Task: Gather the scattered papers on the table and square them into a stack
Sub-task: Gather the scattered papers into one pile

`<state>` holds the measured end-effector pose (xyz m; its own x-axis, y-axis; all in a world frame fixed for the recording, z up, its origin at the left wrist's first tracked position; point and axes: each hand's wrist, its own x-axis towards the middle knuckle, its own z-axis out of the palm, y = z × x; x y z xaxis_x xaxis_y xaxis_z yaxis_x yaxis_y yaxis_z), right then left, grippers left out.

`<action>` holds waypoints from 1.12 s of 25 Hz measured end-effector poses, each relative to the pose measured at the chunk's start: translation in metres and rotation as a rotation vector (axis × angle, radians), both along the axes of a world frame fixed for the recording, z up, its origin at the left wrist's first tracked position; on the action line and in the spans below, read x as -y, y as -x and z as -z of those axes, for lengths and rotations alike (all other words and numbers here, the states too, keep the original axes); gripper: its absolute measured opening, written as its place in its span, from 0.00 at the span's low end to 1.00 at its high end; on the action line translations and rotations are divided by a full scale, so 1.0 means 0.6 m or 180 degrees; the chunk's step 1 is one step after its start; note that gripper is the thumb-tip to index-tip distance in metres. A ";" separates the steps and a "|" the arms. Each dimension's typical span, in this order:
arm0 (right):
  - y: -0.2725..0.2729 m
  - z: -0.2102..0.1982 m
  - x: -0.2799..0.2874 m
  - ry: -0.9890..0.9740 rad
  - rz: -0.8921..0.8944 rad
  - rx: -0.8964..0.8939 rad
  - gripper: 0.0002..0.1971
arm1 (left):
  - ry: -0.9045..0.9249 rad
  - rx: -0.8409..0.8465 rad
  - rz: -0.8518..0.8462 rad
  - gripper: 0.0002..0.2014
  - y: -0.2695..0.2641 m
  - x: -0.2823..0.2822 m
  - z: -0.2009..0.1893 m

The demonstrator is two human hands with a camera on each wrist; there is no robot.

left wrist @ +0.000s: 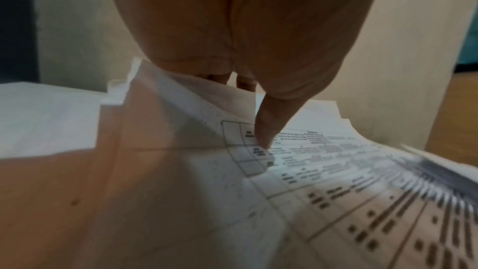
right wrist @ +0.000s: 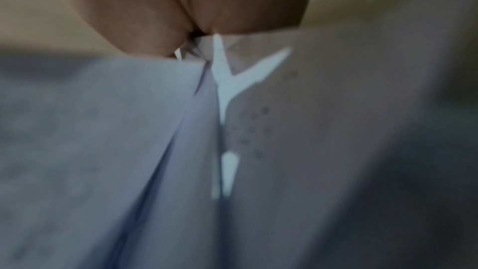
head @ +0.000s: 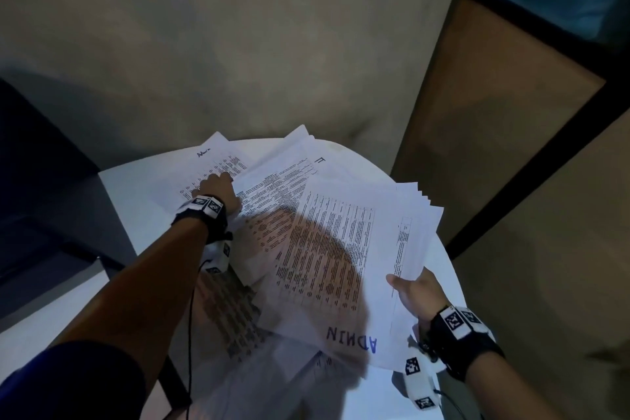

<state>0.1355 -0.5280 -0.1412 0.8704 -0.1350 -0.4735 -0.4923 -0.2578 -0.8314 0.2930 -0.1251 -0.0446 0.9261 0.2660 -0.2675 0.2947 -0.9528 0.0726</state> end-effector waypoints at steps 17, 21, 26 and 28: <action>0.001 -0.025 -0.005 -0.0536 -0.0114 0.0210 0.20 | 0.0542 0.2589 -0.0945 0.12 0.166 0.052 -0.312; -0.001 -0.038 -0.001 -0.0545 -0.0047 -0.0037 0.18 | 0.1713 0.1826 -0.0989 0.09 0.215 0.085 -0.260; 0.012 -0.054 0.013 -0.1888 -0.0216 -0.0673 0.42 | 0.1095 -0.0169 -0.0422 0.26 0.283 0.201 -0.040; 0.000 -0.033 0.008 -0.1518 -0.0378 -0.0421 0.39 | 0.1038 -0.0334 -0.0241 0.28 0.314 0.249 0.017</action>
<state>0.1353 -0.5327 -0.1214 0.7950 0.2195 -0.5655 -0.5916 0.0747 -0.8028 0.1048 -0.2745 -0.0549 0.8699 0.2177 -0.4425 0.3856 -0.8597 0.3351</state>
